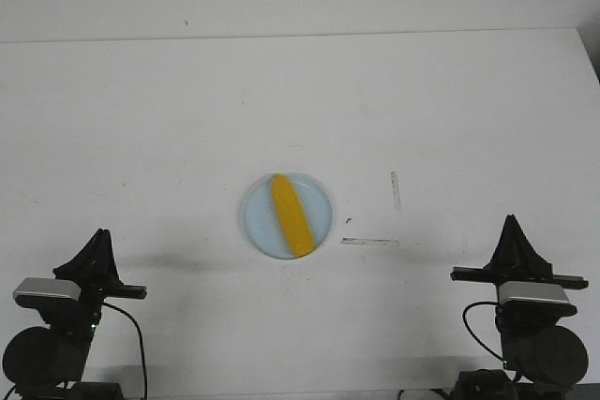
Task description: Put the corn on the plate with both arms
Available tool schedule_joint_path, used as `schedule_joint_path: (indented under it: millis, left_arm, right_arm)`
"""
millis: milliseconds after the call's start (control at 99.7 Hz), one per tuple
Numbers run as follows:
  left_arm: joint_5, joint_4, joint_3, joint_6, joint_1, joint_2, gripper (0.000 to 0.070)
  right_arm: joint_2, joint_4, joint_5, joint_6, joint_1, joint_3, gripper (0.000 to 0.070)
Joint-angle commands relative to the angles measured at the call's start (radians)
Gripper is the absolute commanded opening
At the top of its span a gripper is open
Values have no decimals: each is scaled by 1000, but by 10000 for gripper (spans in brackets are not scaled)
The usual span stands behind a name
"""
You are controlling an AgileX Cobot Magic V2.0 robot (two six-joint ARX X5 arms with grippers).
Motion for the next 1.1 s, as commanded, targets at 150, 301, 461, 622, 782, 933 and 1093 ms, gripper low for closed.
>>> schedule_joint_path:
  millis: [150, 301, 461, 622, 782, 933, 1093]
  left_arm:
    - [-2, 10, 10, 6, 1, -1, 1]
    - [-2, 10, 10, 6, 1, -1, 1]
    - [-9, 11, 10, 6, 1, -2, 1]
    - [2, 10, 10, 6, 1, -2, 1]
    - [-12, 1, 9, 6, 1, -8, 1]
    - [-42, -18, -13, 6, 1, -50, 1]
    - [-78, -13, -82, 6, 1, -140, 1]
  right_arm:
    - [0, 10, 0, -5, 0, 0, 14]
    - [0, 10, 0, -5, 0, 0, 14]
    - [0, 10, 0, -5, 0, 0, 14]
    - [0, 10, 1, -5, 0, 0, 14]
    - [0, 10, 0, -5, 0, 0, 14]
    - [0, 9, 0, -5, 0, 0, 13]
    - [0, 10, 1, -5, 0, 0, 14]
